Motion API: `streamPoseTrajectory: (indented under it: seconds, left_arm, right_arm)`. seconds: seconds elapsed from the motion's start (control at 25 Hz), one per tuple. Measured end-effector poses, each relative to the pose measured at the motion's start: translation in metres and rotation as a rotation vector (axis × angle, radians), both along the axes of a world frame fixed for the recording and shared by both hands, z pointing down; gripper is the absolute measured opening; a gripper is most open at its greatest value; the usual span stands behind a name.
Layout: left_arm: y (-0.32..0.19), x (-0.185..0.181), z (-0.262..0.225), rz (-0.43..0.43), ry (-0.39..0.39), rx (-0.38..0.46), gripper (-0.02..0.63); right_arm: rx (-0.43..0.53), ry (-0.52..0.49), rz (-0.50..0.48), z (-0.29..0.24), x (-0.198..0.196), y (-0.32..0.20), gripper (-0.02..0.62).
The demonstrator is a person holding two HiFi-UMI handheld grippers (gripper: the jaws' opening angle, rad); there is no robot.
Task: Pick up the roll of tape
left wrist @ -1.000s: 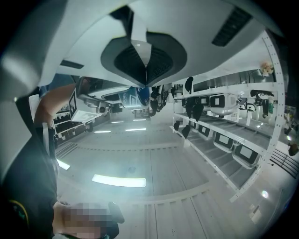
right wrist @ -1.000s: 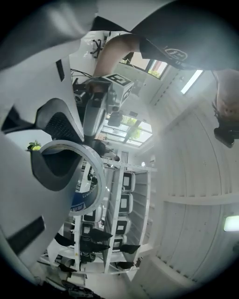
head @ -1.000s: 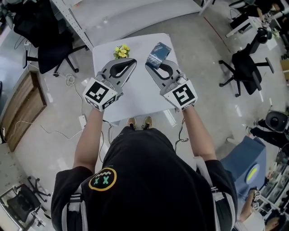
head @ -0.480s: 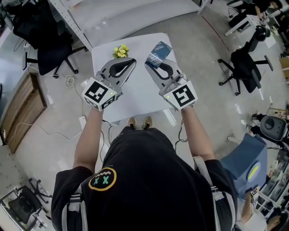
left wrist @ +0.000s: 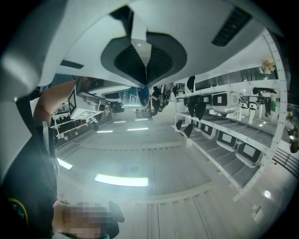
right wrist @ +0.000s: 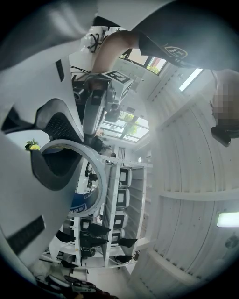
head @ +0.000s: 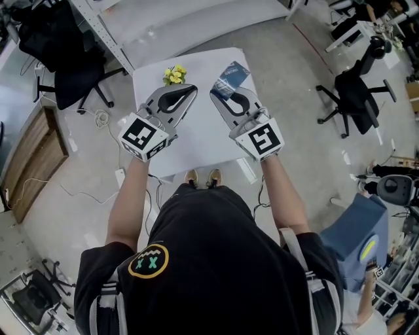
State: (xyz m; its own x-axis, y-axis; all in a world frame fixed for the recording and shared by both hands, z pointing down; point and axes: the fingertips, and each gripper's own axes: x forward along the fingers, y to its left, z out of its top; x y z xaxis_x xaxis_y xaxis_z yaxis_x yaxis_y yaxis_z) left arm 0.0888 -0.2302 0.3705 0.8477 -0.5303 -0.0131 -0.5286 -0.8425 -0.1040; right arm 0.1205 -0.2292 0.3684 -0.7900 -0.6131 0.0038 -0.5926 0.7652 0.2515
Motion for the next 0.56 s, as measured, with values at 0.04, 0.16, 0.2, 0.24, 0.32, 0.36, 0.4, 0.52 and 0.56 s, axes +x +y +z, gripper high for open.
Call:
streamPoseTrajectory:
  seconds: [0.04, 0.16, 0.2, 0.24, 0.32, 0.36, 0.4, 0.52, 0.56]
  left_arm:
    - [0.0002, 0.0002, -0.0003, 0.001, 0.000, 0.000, 0.020]
    - [0.0010, 0.0012, -0.0024, 0.001, 0.000, 0.005, 0.020]
    - [0.0013, 0.0014, -0.0031, 0.002, 0.000, 0.007, 0.020]
    - [0.0013, 0.0014, -0.0036, 0.003, -0.001, 0.008, 0.020]
    - [0.0006, 0.0011, -0.0040, 0.003, -0.001, 0.010, 0.020]
    - [-0.0002, 0.0010, -0.0042, 0.003, 0.000, 0.010, 0.020]
    - [-0.0010, 0.0011, -0.0044, 0.002, 0.000, 0.011, 0.020]
    - [-0.0020, 0.0016, -0.0040, 0.002, -0.001, 0.010, 0.020]
    - [-0.0022, 0.0018, -0.0038, 0.002, -0.001, 0.009, 0.020]
  right_arm:
    - [0.000, -0.002, 0.001, -0.0003, 0.0000, 0.0001, 0.064]
    - [0.001, -0.008, -0.001, -0.0046, -0.0010, 0.0013, 0.064]
    - [0.001, -0.010, -0.001, -0.0051, -0.0011, 0.0015, 0.064]
    - [0.000, -0.008, 0.000, -0.0042, -0.0008, 0.0012, 0.064]
    - [-0.004, 0.004, 0.005, -0.0004, 0.0006, -0.0004, 0.064]
    - [-0.004, 0.007, 0.005, 0.0001, 0.0007, -0.0011, 0.064]
    - [-0.003, 0.007, 0.004, -0.0001, 0.0006, -0.0017, 0.064]
    - [0.005, -0.001, -0.001, -0.0030, -0.0005, -0.0021, 0.064]
    - [0.007, -0.004, -0.002, -0.0039, -0.0008, -0.0022, 0.064]
